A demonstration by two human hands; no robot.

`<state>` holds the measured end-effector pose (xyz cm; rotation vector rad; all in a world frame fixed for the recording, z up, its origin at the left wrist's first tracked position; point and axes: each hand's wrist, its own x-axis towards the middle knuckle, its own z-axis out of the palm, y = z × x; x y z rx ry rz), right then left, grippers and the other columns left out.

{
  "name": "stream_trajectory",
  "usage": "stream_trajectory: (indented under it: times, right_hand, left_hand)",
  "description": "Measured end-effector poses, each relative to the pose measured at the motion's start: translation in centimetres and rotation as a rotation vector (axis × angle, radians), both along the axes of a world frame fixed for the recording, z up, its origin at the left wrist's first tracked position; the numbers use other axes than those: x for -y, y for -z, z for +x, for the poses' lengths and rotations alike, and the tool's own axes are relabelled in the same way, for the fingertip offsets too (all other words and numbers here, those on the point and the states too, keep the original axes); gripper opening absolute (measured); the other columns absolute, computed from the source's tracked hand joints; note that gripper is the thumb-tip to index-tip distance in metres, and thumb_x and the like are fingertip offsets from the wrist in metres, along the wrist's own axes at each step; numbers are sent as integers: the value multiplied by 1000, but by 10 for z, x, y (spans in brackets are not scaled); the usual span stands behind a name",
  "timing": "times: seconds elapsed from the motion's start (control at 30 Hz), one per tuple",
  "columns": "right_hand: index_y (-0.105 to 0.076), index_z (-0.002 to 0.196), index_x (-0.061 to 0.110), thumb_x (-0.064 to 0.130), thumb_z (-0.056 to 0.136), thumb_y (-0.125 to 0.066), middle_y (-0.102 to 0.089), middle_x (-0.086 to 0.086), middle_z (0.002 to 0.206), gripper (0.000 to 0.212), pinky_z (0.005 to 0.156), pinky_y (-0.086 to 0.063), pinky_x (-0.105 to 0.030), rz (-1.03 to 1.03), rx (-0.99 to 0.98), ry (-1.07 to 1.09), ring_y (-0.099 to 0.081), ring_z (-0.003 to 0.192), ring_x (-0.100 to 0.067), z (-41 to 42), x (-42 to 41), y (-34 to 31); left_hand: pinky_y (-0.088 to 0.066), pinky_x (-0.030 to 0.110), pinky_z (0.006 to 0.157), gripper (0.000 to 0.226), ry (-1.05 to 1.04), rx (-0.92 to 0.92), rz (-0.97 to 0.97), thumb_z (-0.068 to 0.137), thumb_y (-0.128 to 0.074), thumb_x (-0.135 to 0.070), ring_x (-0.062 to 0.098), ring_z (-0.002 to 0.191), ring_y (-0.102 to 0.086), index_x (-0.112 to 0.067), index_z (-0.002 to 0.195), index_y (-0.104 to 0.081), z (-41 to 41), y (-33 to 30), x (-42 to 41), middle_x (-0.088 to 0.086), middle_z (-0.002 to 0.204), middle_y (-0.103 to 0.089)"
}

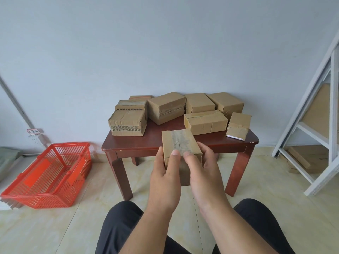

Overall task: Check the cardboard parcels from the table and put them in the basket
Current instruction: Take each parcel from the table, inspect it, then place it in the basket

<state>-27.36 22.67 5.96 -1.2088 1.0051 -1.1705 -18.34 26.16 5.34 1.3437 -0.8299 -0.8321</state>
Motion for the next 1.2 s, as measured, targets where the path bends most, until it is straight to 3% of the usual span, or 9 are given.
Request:
stream_trajectory:
  times: [0.07,0.13,0.33,0.5,0.6,0.77,0.93,1.1,1.2]
  right_hand:
    - [-46,151,43,37,104,-61,-64,15,135,49,97,-61,-31,5,-31,-43,-66,120,-7,0,-1,1]
    - [-44,153,43,34,106,-58,-64,14,138,51,106,-57,-36,12,-43,-79,-63,124,-7,-1,-1,-1]
    - [-51,144,43,36,108,-53,-65,16,128,37,83,-61,-20,-16,-77,-75,-65,115,-5,-4,1,-4]
    - [-55,135,44,29,106,-61,-69,21,119,33,76,-61,-19,-43,-51,-57,-69,104,6,-2,-3,3]
    - [-57,134,41,24,104,-64,-71,21,118,35,75,-60,-18,-55,-41,-48,-70,104,4,-4,-2,7]
    - [-58,127,42,24,100,-71,-73,23,112,36,76,-61,-20,-83,-64,-41,-71,103,5,-9,3,5]
    - [-60,119,38,30,97,-74,-76,20,106,28,83,-64,-29,-79,-74,22,-73,99,1,-6,11,3]
    - [-59,124,34,29,97,-76,-76,12,116,32,82,-65,-31,-72,-58,16,-75,102,-5,-6,10,7]
    - [-60,126,34,28,95,-77,-76,12,118,36,80,-66,-32,-84,-49,-28,-74,105,-5,-8,5,7]
  left_hand:
    - [-51,27,105,58,2,14,26,94,-51,-62,-3,118,-64,-46,150,-47,0,0,-1,-21,130,-69]
    - [-51,11,87,34,-1,61,35,105,-51,-40,-9,110,-65,-53,136,-53,0,1,-2,-28,118,-70]
    - [-44,-1,70,52,33,67,7,105,-47,-5,-24,91,-60,-57,105,-45,-7,-11,-9,-49,90,-64]
    - [-53,31,104,52,-1,-36,21,98,-58,-30,1,120,-65,-47,146,-50,7,-4,-2,-20,129,-69]
    - [-52,42,110,60,17,-60,20,94,-63,-39,7,123,-67,-43,152,-48,11,-5,-1,-15,135,-68]
    - [-48,44,114,62,36,-9,4,90,-61,-38,8,130,-63,-43,150,-49,11,-1,1,-15,139,-67]
    - [-52,32,108,55,10,50,-55,101,-61,-14,4,128,-62,-38,150,-50,9,3,0,-13,137,-68]
    - [-54,38,109,65,-3,2,-45,91,-67,-35,7,130,-62,-37,152,-47,13,4,0,-10,142,-64]
    - [-59,39,101,43,-19,-9,-66,104,-64,-31,8,119,-69,-36,146,-54,15,0,3,-9,129,-72]
